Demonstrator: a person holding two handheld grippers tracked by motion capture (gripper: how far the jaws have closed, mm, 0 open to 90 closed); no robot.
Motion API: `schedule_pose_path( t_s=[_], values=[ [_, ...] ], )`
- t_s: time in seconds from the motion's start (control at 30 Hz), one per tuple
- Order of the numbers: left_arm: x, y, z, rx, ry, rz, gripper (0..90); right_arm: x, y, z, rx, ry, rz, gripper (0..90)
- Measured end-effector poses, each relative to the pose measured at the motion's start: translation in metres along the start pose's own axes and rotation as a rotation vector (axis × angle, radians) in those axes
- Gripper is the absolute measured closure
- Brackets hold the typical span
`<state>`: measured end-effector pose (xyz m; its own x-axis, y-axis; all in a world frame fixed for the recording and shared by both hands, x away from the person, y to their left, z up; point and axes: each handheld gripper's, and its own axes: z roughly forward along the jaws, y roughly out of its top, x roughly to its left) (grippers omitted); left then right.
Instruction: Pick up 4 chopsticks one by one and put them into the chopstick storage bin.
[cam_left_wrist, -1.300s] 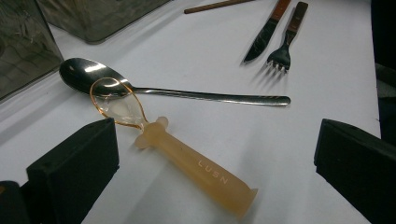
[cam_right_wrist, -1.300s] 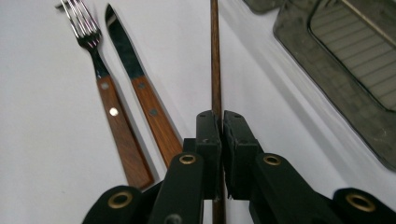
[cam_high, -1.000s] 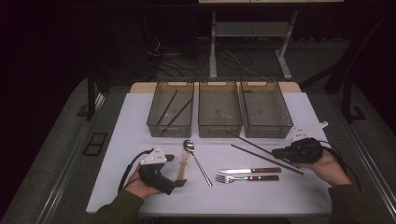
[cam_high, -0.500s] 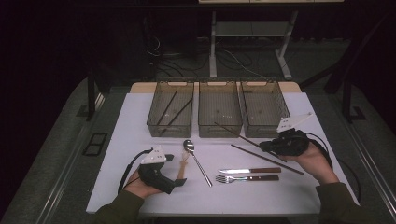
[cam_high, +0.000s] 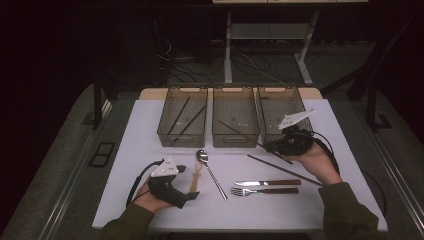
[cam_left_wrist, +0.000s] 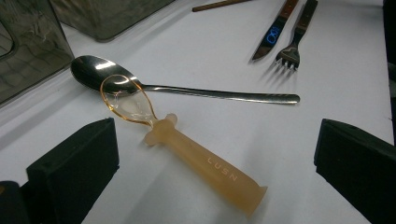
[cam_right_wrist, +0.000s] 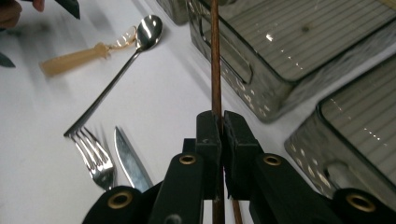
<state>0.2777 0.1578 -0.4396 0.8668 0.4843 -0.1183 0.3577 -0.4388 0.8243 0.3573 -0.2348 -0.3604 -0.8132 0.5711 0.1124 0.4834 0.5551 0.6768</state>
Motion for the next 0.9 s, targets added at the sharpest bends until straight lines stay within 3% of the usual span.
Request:
schedule_pose_path(
  t_s=[0.3, 0.47, 0.9],
  values=[
    [0.003, -0.001, -0.002, -0.015, -0.003, 0.009, 0.0, 0.006, 0.031, 0.015, 0.010, -0.009, -0.004, 85.6],
    [0.004, -0.002, -0.002, -0.021, -0.024, -0.020, 0.0, 0.006, 0.046, 0.022, 0.007, -0.008, 0.000, 85.6],
    [0.003, -0.002, -0.003, -0.027, -0.015, -0.009, 0.0, 0.008, 0.080, 0.045, 0.027, -0.026, 0.023, 85.6]
  ],
)
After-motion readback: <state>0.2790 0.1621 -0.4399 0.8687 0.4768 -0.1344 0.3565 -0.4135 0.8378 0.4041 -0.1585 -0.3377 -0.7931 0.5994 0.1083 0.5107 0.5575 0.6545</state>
